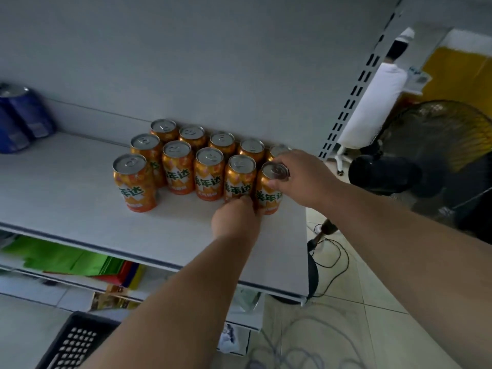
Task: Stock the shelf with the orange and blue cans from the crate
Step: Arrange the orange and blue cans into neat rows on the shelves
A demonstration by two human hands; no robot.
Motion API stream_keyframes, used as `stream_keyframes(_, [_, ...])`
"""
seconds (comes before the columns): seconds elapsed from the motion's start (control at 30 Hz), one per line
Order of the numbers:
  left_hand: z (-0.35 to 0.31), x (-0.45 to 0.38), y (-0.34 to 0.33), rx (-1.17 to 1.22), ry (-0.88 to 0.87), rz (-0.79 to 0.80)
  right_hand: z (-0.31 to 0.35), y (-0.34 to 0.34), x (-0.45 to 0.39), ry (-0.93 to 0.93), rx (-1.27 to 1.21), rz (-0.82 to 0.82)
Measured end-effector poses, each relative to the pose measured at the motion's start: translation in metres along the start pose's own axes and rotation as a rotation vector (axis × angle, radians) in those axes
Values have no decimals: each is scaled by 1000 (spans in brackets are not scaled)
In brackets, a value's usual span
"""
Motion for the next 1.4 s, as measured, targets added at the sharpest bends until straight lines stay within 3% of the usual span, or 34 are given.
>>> stream_keyframes(0.4, [11,1,4,100,-142,73,8,2,6,-131,-61,-65])
stream_keyframes(0.63, [44,2,18,263,72,-37,6,3,7,-135,-4,-57])
stream_keyframes(1.1, [46,-6,25,188,59,19,6,2,4,-173,16,-9])
stream_keyframes(1.27, [49,0,27,221,46,4,31,7,-6,-54,110,-54])
stream_keyframes(1.4, [51,2,27,226,21,20,56,-8,-23,17,96,11])
Point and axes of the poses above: each hand's wrist, its own x-axis away from the middle knuckle, its own y-axis out of the back of the hand, z = x × y, the point moved 4 cm from there along -x, towards the middle knuckle, and after that the axes turned 4 degrees about -x, right-handed, at the moved point
